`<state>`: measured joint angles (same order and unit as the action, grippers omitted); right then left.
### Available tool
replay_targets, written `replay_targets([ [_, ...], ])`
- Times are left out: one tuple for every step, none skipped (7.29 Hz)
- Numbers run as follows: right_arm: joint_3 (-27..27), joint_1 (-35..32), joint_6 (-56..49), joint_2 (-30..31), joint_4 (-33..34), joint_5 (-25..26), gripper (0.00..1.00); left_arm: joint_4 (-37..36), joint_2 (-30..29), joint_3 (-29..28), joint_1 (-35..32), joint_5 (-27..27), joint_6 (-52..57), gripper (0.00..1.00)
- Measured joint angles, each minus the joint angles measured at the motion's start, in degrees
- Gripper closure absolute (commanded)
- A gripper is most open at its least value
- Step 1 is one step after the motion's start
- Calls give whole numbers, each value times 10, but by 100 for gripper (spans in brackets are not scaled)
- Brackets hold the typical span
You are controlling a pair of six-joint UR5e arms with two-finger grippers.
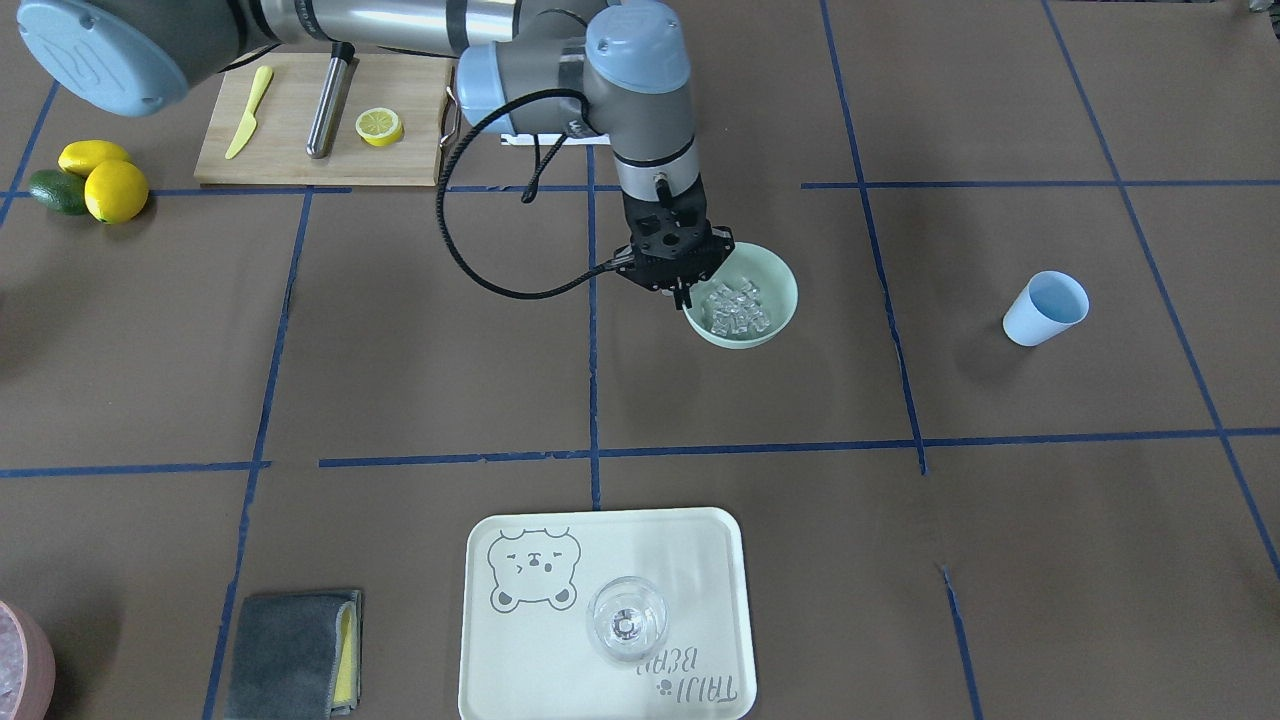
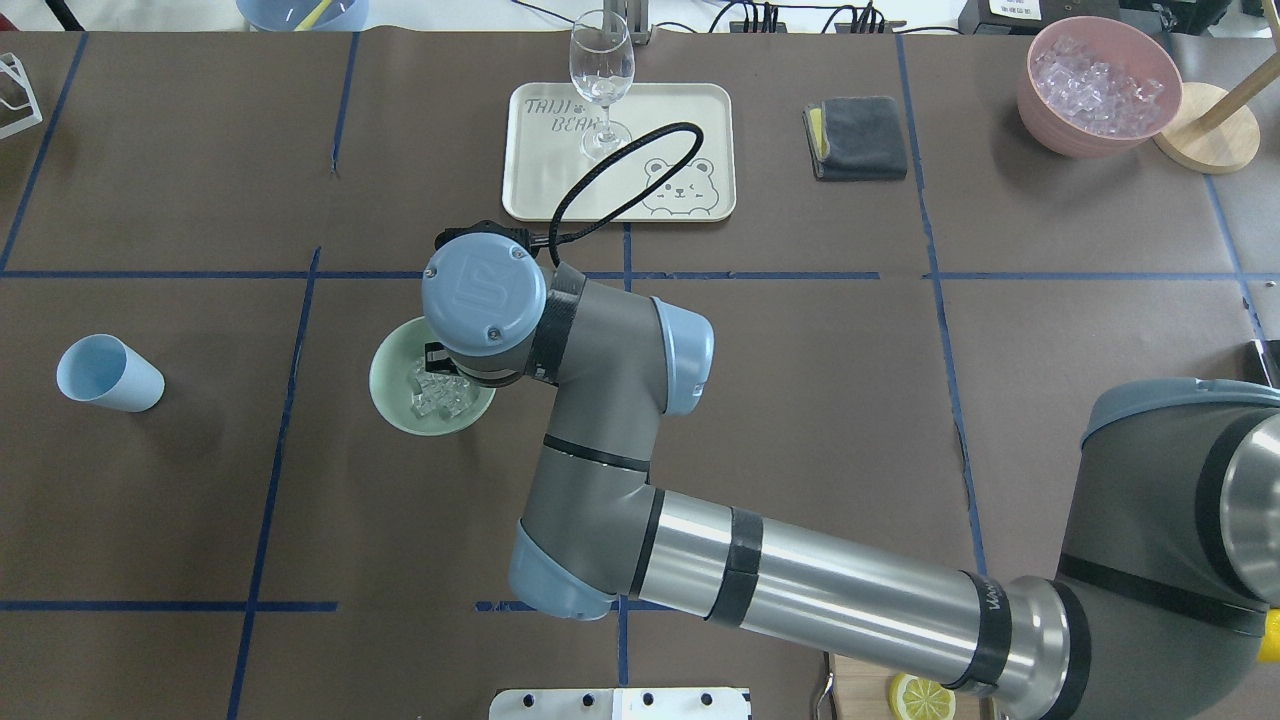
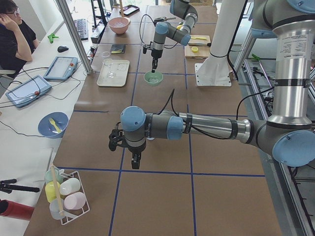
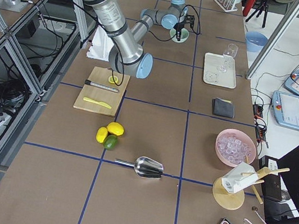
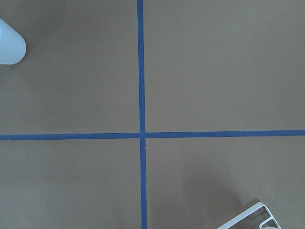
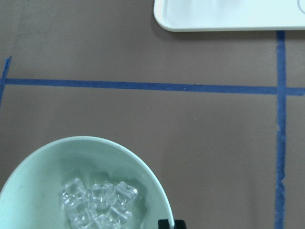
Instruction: Pour ice into bowl
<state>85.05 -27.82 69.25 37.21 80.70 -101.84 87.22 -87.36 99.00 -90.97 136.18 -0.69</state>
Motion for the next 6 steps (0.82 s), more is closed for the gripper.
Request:
replay_targets([
  [56, -38, -33, 51, 0, -44, 100, 0, 0, 0, 0, 0, 1, 0],
  [109, -84, -77, 107, -1, -96, 100, 1, 0, 0, 0, 0, 4, 0],
  [149, -134, -136, 161, -2, -148, 100, 3, -1, 1, 0, -2, 10, 0],
  [170, -187, -210, 211, -5, -198, 100, 10, 0, 1, 0, -5, 39, 0],
  [177, -235, -284, 253, -5, -238, 100, 20, 1, -1, 0, -7, 90, 0],
  [178, -277, -346, 291, -6, -273, 100, 24, 2, -4, 0, -8, 126, 0],
])
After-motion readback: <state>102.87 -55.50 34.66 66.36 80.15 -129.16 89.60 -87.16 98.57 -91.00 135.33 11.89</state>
